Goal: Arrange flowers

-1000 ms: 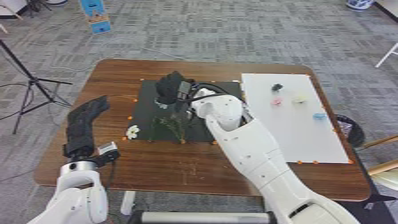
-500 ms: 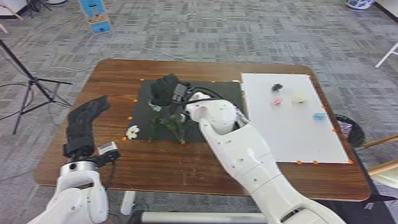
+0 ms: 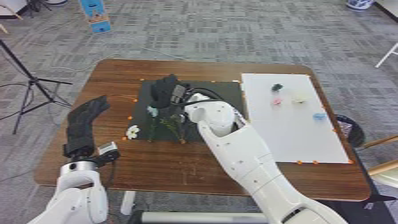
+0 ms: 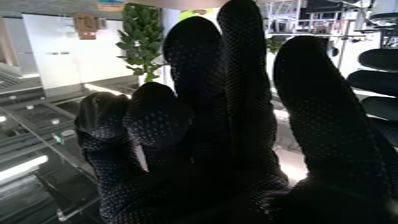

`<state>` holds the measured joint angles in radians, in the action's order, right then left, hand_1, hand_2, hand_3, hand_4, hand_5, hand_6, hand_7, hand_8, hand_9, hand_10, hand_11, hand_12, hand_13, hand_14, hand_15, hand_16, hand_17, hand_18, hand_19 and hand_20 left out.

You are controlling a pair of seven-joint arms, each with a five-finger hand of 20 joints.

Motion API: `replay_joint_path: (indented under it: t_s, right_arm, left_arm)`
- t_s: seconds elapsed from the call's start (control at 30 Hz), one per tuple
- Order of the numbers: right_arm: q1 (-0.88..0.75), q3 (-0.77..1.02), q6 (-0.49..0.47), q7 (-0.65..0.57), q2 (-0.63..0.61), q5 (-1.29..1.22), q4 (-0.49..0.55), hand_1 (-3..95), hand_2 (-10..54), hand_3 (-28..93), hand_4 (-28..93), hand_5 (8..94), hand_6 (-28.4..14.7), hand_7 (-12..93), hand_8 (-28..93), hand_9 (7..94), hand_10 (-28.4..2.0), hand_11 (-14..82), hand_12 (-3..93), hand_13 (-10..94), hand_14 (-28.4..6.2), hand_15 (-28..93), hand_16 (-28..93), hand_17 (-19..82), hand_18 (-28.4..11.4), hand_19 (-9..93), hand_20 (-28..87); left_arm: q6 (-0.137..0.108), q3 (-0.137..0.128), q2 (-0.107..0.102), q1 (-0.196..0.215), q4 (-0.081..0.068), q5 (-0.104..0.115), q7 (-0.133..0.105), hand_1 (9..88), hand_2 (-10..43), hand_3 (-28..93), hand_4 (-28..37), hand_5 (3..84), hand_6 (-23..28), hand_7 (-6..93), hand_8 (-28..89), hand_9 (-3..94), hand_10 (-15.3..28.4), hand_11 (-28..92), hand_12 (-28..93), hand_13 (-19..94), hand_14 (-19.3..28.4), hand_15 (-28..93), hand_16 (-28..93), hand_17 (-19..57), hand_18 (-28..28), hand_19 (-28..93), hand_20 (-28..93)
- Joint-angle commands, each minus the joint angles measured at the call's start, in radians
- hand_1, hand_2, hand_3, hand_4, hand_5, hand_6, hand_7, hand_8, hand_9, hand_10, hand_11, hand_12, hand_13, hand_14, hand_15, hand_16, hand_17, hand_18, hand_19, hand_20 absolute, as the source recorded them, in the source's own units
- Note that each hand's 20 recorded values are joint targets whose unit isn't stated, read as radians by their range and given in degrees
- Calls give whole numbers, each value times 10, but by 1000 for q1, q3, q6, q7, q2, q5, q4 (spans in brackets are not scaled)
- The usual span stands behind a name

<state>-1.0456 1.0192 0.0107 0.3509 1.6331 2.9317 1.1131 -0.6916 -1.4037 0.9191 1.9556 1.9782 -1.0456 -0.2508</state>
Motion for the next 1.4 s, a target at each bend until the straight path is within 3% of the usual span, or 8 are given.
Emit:
replay_joint_path:
  t_s: [0.03, 0.5, 0.73, 0.8, 0.93, 1.0, 1.23, 1.4]
  right_arm:
    - [17, -19, 12, -20, -14, 373, 12, 393, 30, 612, -185, 734, 35, 252, 24, 798, -131, 435, 363, 674, -148, 760, 474, 317, -258, 819, 680]
    - [78, -125, -15, -97, -149, 192, 104, 388, 27, 613, -184, 724, 32, 248, 24, 793, -132, 433, 362, 671, -149, 757, 472, 314, -258, 816, 679]
    - [154, -309, -43, -238, -372, -43, 310, 371, 26, 620, -182, 695, 27, 251, 24, 761, -134, 416, 355, 631, -159, 716, 457, 283, -254, 767, 661]
    - [154, -320, -60, -276, -442, -116, 397, 358, 23, 628, -181, 681, 23, 249, 14, 743, -137, 389, 341, 604, -160, 666, 431, 267, -244, 725, 638]
    - [131, -298, -59, -318, -563, -227, 549, 310, 5, 642, -164, 648, 14, 242, -107, 713, -141, 300, 296, 588, -163, 569, 374, 239, -237, 667, 594]
    - [103, -252, -72, -313, -596, -261, 604, 302, -1, 641, -161, 640, 10, 234, -106, 707, -143, 287, 291, 584, -166, 557, 368, 236, -237, 660, 589]
    - [-17, -107, -99, -358, -719, -385, 747, 276, -24, 646, -155, 601, -3, 204, -95, 680, -148, 252, 276, 572, -171, 528, 354, 222, -239, 639, 576]
    - [-155, 19, -102, -379, -760, -474, 824, 273, -21, 635, -160, 589, -9, 191, -88, 666, -150, 235, 269, 567, -173, 517, 347, 215, -238, 629, 571]
  left_arm:
    - [8, -5, 9, 5, 10, -6, 3, 235, 178, 722, -283, 493, 41, 158, -93, 498, 133, 192, 80, 364, 117, 111, -32, 85, 72, 68, 156]
    - [22, -16, 26, 9, 10, -24, 13, 240, 191, 721, -283, 496, 40, 162, -96, 500, 133, 194, 80, 367, 116, 111, -32, 90, 67, 67, 159]
    - [26, -20, 32, 10, 10, -30, 16, 240, 196, 724, -282, 496, 39, 162, -96, 500, 132, 192, 80, 366, 115, 111, -33, 89, 68, 67, 159]
    - [24, -18, 28, 9, 10, -27, 14, 264, 261, 706, -282, 492, 38, 163, -97, 501, 132, 192, 79, 368, 114, 112, -35, 100, 63, 68, 161]
    - [14, -10, 17, 7, 10, -15, 7, 306, 281, 677, -282, 455, 48, 176, -99, 492, 128, 199, 79, 375, 112, 112, -38, 118, 61, 76, 166]
    - [7, -4, 7, 5, 10, -4, 2, 332, 267, 677, -283, 439, 47, 186, -104, 483, 125, 208, 78, 377, 112, 113, -39, 125, 62, 81, 171]
    - [-11, 12, -14, 0, 10, 19, -12, 553, 85, 685, -171, 387, 17, 241, -132, 427, 100, 227, 83, 366, 97, 113, -33, 147, 67, 71, 201]
    - [6, -3, 6, 5, 10, -3, 1, 519, 39, 688, -156, 381, 12, 255, -140, 424, 97, 235, 80, 392, 100, 123, -30, 163, 73, 92, 224]
